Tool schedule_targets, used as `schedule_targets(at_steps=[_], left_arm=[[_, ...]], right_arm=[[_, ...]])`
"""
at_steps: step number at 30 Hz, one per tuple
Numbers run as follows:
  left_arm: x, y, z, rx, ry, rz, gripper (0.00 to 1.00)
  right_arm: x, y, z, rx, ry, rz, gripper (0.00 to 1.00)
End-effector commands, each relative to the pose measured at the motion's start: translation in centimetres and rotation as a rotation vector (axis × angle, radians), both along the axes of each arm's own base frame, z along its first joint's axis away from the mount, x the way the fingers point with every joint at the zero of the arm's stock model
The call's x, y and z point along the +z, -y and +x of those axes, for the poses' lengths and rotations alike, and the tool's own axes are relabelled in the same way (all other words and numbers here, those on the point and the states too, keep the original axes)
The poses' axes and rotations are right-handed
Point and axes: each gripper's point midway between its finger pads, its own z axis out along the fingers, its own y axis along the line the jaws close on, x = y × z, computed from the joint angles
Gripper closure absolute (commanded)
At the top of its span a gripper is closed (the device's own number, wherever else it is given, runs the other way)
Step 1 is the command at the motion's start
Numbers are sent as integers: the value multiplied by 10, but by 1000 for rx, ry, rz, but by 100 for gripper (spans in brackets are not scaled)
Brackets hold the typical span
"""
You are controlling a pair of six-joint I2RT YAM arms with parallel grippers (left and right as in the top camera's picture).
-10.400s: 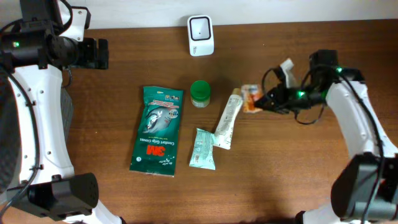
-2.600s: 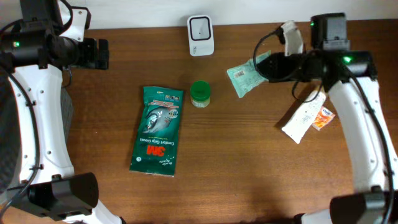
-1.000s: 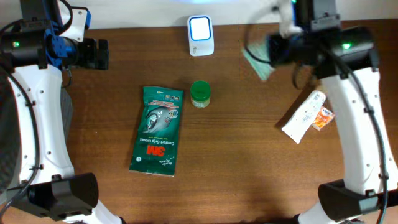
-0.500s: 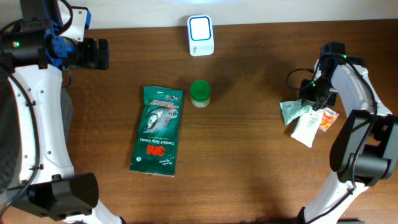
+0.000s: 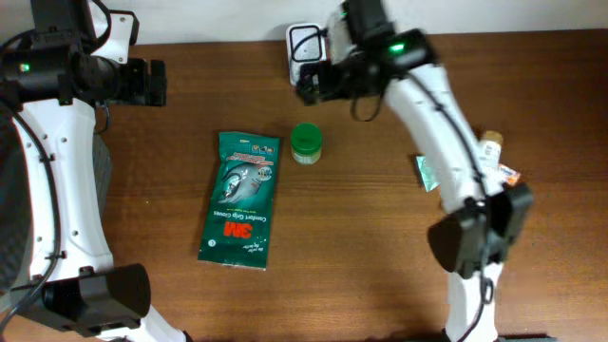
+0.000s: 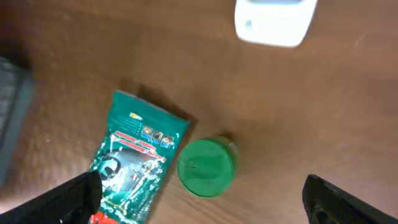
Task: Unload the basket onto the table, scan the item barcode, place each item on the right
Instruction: 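Reach the right gripper to the green-capped jar and grasp it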
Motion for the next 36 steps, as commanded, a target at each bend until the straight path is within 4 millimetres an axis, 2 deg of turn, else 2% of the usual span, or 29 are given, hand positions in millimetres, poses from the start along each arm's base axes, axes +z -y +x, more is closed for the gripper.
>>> schedule_targets(at_steps=[1, 4, 7, 10, 13, 17, 18, 20, 21, 23, 24, 25, 27, 29, 32, 33, 35, 36], left_arm=[[4, -2, -1, -10, 11, 4, 1], [4, -2, -1, -10, 11, 4, 1], [4, -2, -1, -10, 11, 4, 1], [4, -2, -1, -10, 11, 4, 1], [4, -2, -1, -10, 11, 4, 1], [4, -2, -1, -10, 11, 4, 1], [4, -2, -1, -10, 11, 4, 1], [4, -2, -1, -10, 11, 4, 1], [4, -2, -1, -10, 11, 4, 1], [4, -2, -1, -10, 11, 4, 1], [4, -2, -1, -10, 11, 4, 1], [4, -2, -1, -10, 11, 4, 1], [4, -2, -1, -10, 11, 4, 1], [4, -2, -1, -10, 11, 4, 1], [4, -2, -1, -10, 11, 4, 1], [4, -2, -1, -10, 11, 4, 1], [4, -2, -1, -10, 11, 4, 1], [4, -2, -1, -10, 12, 4, 1]], right_arm=[[-75, -14, 1, -256, -137, -121, 1], [-106, -19, 3, -318, -189, -131, 6], [-128, -17, 0, -324, -232, -155, 25], [-149, -15, -8, -330, -292, -182, 31], [-152, -16, -12, -324, -312, -183, 31], [-154, -3, -33, -245, -369, -264, 32], [-150, 0, -36, -194, -363, -284, 32], [-125, -6, -37, 86, -273, -269, 31], [-114, -13, -44, 331, -214, -244, 27], [-114, -5, -62, 642, -173, -314, 22], [-116, 3, -59, 653, -164, -366, 13], [-115, 5, -55, 568, -184, -348, 2], [-113, 2, -59, 388, -270, -278, 2], [-113, -7, -65, 56, -416, -187, 2], [-120, 10, -55, -239, -388, -312, 2], [-125, 8, -56, -263, -394, -322, 4], [-127, 6, -55, -259, -382, -330, 29], [-127, 5, -54, -260, -375, -325, 35]])
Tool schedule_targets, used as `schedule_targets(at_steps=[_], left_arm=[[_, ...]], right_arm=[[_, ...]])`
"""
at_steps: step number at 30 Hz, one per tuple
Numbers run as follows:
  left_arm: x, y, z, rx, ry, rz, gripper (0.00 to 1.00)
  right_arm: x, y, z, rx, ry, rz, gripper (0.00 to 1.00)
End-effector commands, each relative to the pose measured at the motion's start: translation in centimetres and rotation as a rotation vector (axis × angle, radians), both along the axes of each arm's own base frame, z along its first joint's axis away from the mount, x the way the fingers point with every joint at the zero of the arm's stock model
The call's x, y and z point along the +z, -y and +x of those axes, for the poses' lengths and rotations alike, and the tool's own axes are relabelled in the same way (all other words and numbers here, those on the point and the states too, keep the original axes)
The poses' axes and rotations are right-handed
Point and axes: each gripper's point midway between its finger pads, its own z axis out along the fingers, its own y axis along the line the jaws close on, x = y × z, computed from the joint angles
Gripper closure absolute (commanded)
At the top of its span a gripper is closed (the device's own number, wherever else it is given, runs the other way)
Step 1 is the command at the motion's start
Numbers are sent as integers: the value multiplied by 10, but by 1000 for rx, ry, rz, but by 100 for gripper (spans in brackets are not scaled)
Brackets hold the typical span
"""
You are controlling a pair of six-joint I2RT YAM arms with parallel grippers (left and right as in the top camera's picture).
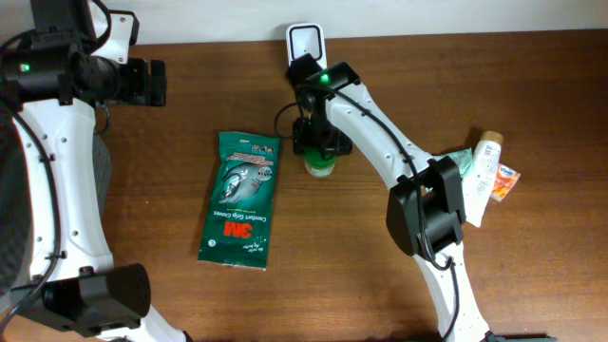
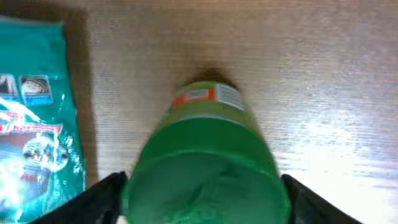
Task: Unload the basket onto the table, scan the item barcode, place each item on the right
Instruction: 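Reach the right gripper to the green-capped jar and grasp it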
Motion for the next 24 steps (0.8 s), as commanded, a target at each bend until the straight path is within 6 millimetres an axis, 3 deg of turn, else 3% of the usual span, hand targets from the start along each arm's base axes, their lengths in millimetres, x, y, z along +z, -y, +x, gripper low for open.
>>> schedule_targets(at_steps=[1, 4, 5, 8, 10, 15, 17, 19, 21, 23, 24], left_arm=[[4, -2, -1, -10, 12, 4, 1], [4, -2, -1, -10, 12, 4, 1], [4, -2, -1, -10, 12, 4, 1], [4, -2, -1, -10, 12, 4, 1], [4, -2, -1, -10, 12, 4, 1], [4, -2, -1, -10, 12, 4, 1], [4, -2, -1, -10, 12, 4, 1], [4, -2, -1, -10, 12, 4, 1], [4, -2, -1, -10, 12, 4, 1], [4, -2, -1, -10, 12, 4, 1], [4, -2, -1, -10, 12, 4, 1]], right_arm=[[9, 3, 4, -33, 39, -15, 38], [9, 4, 4, -23, 38, -16, 47], [13, 3, 6, 67, 46, -5, 50], [65, 9, 8, 637, 122, -25, 52], [73, 9, 6, 889, 143, -43, 57], [65, 11, 2, 1434, 146, -75, 66], [50, 14, -5, 1592, 104, -64, 71], [15, 18, -13, 1655, 41, -40, 70], [7, 22, -15, 1656, 20, -49, 69], [9, 23, -13, 1649, 25, -64, 39], [10, 22, -12, 1607, 26, -65, 14]])
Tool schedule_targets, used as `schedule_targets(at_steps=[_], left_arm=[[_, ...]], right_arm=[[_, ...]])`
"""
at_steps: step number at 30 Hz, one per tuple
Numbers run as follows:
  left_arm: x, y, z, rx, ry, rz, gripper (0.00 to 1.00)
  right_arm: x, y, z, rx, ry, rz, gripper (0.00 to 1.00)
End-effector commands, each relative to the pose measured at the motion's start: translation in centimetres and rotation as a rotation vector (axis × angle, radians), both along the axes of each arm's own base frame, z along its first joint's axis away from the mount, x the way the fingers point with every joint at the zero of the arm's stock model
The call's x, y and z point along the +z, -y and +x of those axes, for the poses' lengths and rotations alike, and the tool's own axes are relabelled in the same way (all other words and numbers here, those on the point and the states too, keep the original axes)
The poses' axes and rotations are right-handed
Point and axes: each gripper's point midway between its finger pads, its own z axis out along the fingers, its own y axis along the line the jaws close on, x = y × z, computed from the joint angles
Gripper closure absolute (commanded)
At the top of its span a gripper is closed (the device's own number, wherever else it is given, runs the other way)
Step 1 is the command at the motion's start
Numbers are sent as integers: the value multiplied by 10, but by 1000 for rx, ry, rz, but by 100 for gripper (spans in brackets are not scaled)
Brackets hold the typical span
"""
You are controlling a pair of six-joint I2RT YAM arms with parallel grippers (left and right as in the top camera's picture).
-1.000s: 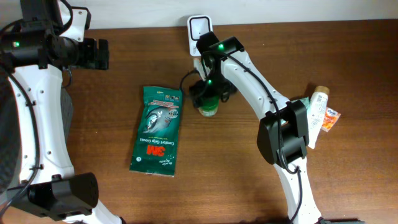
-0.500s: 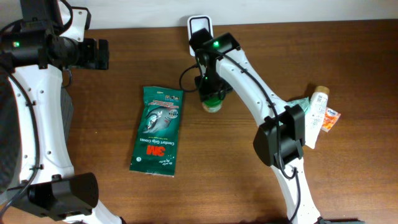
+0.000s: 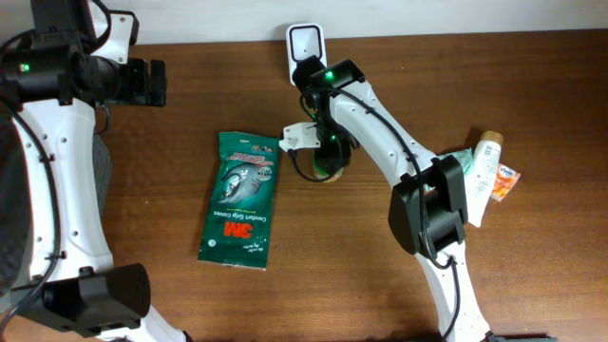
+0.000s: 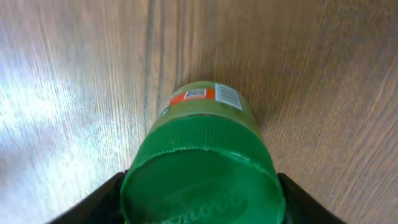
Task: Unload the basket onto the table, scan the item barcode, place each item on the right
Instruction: 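Reach the right gripper to the green-capped jar and grasp it, then lift the green-capped jar up to the scanner face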
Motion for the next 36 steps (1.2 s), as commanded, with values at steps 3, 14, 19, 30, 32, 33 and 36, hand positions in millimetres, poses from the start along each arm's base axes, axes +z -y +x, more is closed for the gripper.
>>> schedule_targets(at_steps=[3, 14, 19, 30, 32, 33, 36], left_arm=[[4, -2, -1, -10, 12, 4, 1], [4, -2, -1, -10, 13, 4, 1], [4, -2, -1, -10, 12, 4, 1], [4, -2, -1, -10, 12, 4, 1], [4, -2, -1, -10, 13, 4, 1], [4, -2, -1, -10, 12, 4, 1], [4, -2, -1, -10, 12, 4, 1]], right_arm=[[59, -8, 18, -384, 116, 78, 2], [46, 0, 22, -1652, 106, 59, 1], [3, 6, 6, -1634, 74, -48, 0], [-7, 12, -2, -1590, 65, -90, 49], [-1, 11, -1, -1552, 60, -83, 50], [6, 5, 2, -1501, 50, -49, 50], [96, -60, 4, -967, -204, 405, 50]])
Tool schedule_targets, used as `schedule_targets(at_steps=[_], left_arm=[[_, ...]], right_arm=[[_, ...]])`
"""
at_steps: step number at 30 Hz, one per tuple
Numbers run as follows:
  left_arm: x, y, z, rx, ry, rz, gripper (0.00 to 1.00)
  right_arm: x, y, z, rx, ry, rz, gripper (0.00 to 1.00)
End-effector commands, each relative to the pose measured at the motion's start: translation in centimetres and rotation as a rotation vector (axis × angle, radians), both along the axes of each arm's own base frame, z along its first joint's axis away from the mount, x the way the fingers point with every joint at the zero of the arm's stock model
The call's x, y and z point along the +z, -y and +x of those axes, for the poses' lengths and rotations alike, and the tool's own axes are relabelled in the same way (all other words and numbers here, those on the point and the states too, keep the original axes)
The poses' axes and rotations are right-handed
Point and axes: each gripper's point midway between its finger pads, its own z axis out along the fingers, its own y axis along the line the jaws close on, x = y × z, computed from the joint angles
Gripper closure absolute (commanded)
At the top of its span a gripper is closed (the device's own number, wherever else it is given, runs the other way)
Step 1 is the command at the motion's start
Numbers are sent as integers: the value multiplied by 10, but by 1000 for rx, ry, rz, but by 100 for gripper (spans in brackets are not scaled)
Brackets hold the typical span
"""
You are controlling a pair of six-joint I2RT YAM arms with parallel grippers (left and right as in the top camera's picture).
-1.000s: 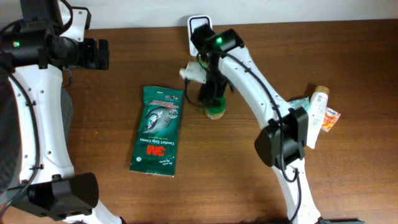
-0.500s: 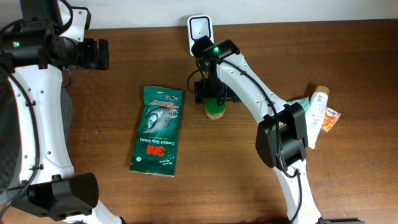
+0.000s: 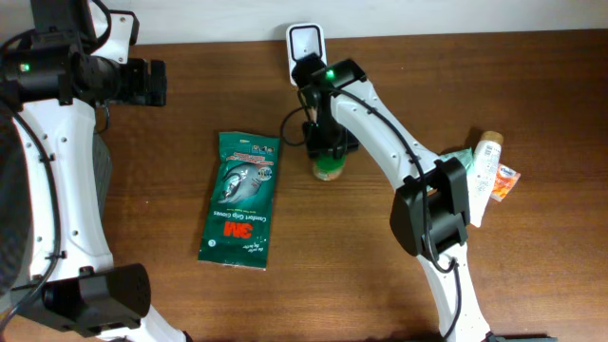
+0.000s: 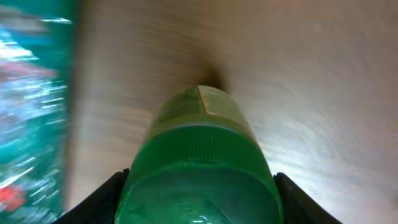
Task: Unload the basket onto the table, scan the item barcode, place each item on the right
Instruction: 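Lift the green-capped jar up to the scanner face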
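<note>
A small green jar point(image 3: 330, 169) with a green ribbed lid point(image 4: 199, 168) and a pale label stands in the middle of the table. My right gripper point(image 3: 326, 142) comes down on it from above. In the right wrist view, the right gripper point(image 4: 199, 202) is shut on the lid, with a black finger against each side. A white barcode scanner point(image 3: 304, 42) stands at the table's back edge, just behind the jar. My left gripper point(image 3: 147, 83) hangs at the far back left, away from everything; its jaws are not readable.
A green 3M glove pack point(image 3: 240, 198) lies flat to the left of the jar and shows blurred in the wrist view point(image 4: 31, 93). A pile with a white tube point(image 3: 485, 161) and small packets sits at the right edge.
My right wrist has turned with the jar still held by the lid. The jar's label now faces another way and the glove pack is back at the left of the wrist view. The left arm is unchanged.
My right gripper was open, high near the scanner, with the jar standing free beside the glove pack. Then it was down around the jar's lid. Then it held the jar a little nearer the front with the wrist turned, and now holds it turned another way.
</note>
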Motion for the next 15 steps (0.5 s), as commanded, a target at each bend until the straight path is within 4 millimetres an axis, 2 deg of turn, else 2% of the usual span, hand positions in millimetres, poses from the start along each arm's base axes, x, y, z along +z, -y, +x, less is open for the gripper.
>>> schedule_targets(at_steps=[1, 3, 4, 6, 9, 11, 12, 13, 15], left_arm=[[4, -2, -1, -10, 12, 4, 1], [4, -2, -1, -10, 13, 4, 1], [4, -2, -1, -10, 12, 4, 1], [4, -2, -1, -10, 12, 4, 1], [4, -2, -1, -10, 12, 4, 1], [4, -2, -1, -10, 12, 4, 1], [4, -2, -1, -10, 12, 4, 1], [4, -2, -1, -10, 12, 4, 1], [4, -2, -1, -10, 12, 4, 1]], right_arm=[[104, -56, -9, 525, 149, 489, 50], [168, -50, -25, 715, 250, 678, 50], [183, -43, -28, 734, 275, 716, 50], [201, -31, -24, 717, 322, 745, 50], [197, -22, -17, 706, 337, 691, 52], [171, -7, 9, 722, 389, 421, 57], [158, 2, 28, 723, 426, 266, 57], [146, 5, 57, 722, 501, 96, 58], [139, 5, 109, 682, 659, -90, 63]])
